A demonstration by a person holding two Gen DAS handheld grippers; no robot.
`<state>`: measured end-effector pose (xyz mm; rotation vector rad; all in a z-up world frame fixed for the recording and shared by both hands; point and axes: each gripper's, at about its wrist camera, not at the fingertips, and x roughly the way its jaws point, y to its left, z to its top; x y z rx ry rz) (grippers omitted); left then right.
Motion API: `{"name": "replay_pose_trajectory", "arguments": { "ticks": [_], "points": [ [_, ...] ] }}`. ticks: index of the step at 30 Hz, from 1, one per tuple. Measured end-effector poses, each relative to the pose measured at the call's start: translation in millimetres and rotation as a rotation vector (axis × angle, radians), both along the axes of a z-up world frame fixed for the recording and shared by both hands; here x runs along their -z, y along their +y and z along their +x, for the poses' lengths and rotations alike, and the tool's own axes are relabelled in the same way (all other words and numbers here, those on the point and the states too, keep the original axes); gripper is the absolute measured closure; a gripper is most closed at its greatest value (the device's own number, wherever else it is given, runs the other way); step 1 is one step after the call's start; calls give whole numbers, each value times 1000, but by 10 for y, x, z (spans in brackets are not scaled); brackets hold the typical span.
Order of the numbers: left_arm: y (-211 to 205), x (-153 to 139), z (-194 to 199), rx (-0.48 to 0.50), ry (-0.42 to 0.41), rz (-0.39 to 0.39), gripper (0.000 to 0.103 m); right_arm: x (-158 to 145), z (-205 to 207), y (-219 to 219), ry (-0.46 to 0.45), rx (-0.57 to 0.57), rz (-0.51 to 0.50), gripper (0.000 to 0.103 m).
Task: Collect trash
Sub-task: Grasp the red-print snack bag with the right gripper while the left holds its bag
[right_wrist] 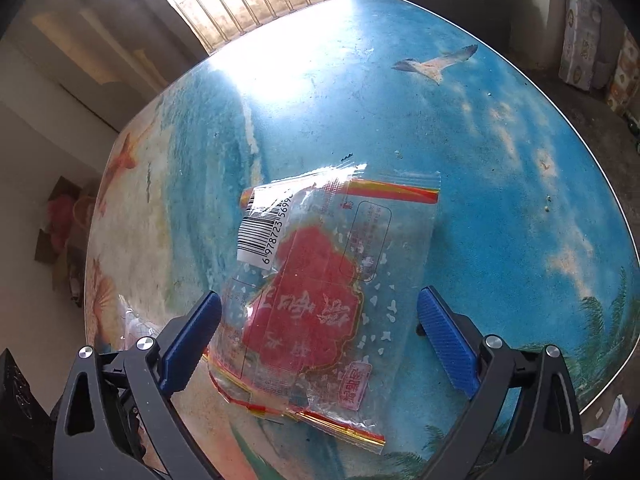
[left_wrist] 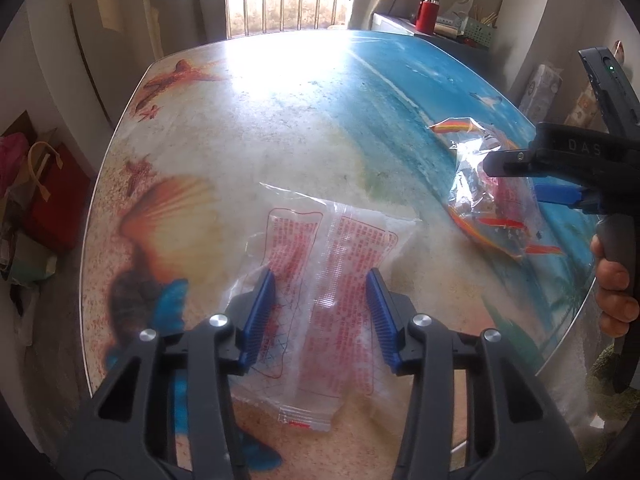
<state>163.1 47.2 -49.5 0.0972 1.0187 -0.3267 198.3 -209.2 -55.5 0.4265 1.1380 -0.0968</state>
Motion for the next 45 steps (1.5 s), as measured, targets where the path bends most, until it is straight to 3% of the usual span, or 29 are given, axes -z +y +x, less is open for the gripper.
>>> {"name": "replay_pose_trajectory", "arguments": {
  "ticks": [6,24,26,29,33,45],
  "points": [
    [8,-9,4,-9,0,-3,62,12,15,137,-28,-50,-87,7],
    [-40,-8,6,3,-19,41,63,-89,-224,18,-86,-120,-52,56],
    [-62,-11,-6,14,-23,53,68,-106,-261,-2,-93,-121,-20,65],
    [-87,-17,-16,26,-27,64,76,-125,-308,-34,-98,-115,5,70],
    [-90,-28,-16,34,-37,74,87,-138,-369,-105,-103,-98,45,74],
    [-48,-144,-27,33,-43,25,91,-228,-522,-278,-137,-56,102,75]
  ]
}}
